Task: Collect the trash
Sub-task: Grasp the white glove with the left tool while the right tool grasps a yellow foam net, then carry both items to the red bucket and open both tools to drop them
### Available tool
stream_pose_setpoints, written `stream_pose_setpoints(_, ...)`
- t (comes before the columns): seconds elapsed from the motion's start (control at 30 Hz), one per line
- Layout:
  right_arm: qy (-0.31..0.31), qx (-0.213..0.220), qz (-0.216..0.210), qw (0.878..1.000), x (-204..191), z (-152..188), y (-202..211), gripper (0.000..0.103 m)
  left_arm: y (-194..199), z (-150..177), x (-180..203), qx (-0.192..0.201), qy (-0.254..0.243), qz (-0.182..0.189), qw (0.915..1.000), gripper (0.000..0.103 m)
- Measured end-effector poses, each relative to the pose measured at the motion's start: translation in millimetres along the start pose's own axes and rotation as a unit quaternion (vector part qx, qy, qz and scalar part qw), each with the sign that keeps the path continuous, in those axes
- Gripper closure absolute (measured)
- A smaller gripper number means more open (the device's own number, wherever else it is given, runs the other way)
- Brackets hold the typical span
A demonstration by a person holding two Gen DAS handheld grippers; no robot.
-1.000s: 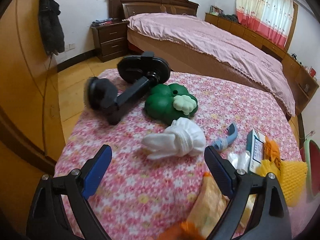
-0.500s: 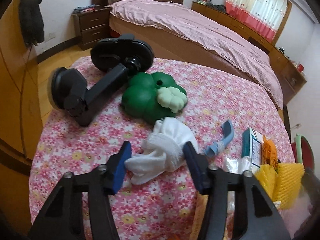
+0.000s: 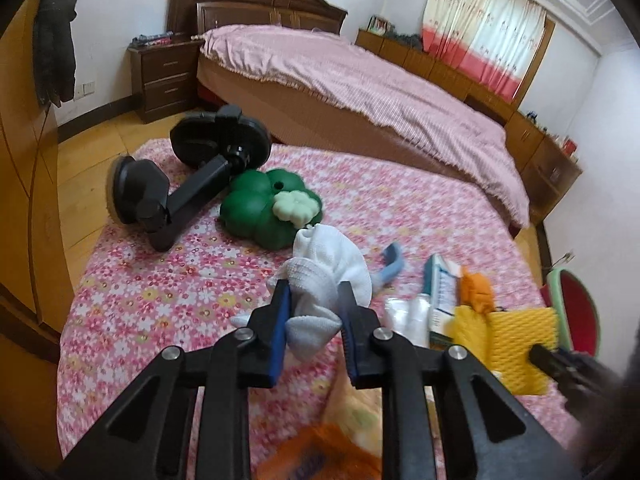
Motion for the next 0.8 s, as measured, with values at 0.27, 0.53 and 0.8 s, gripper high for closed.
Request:
stream_pose_setpoints(0.27, 0.000, 0.034, -0.009, 0.999, -7.5, 0.0, 25.8, 0.090, 46.8, -0.5, 21.8, 0.043, -0.010, 0.017, 0.9989, 0.080)
stream_pose_setpoints(0.53, -0.001, 0.079, -0.020, 0.997, -10.1, -6.6, 67.1, 0.090, 68.8, 11.7, 58.3, 0.051, -0.027, 0.039, 0.9975, 0.080)
stream_pose_setpoints(0.8, -0.019, 0.111, -0.011, 0.994, 4.0, -9.2, 105.6, 0.090, 89.6, 20.1, 93.2, 0.064, -0.048, 0.054, 0.9953, 0.080)
Point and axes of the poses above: each gripper's, at about its wrist camera, not at the fingertips, and y roughly against the way its jaws point, x to its right, z to its underside, the point moved 10 cm from there along -y, roughly the way its jaws point, and after that the axes turned 4 degrees about -y, right-handed, at the moved point
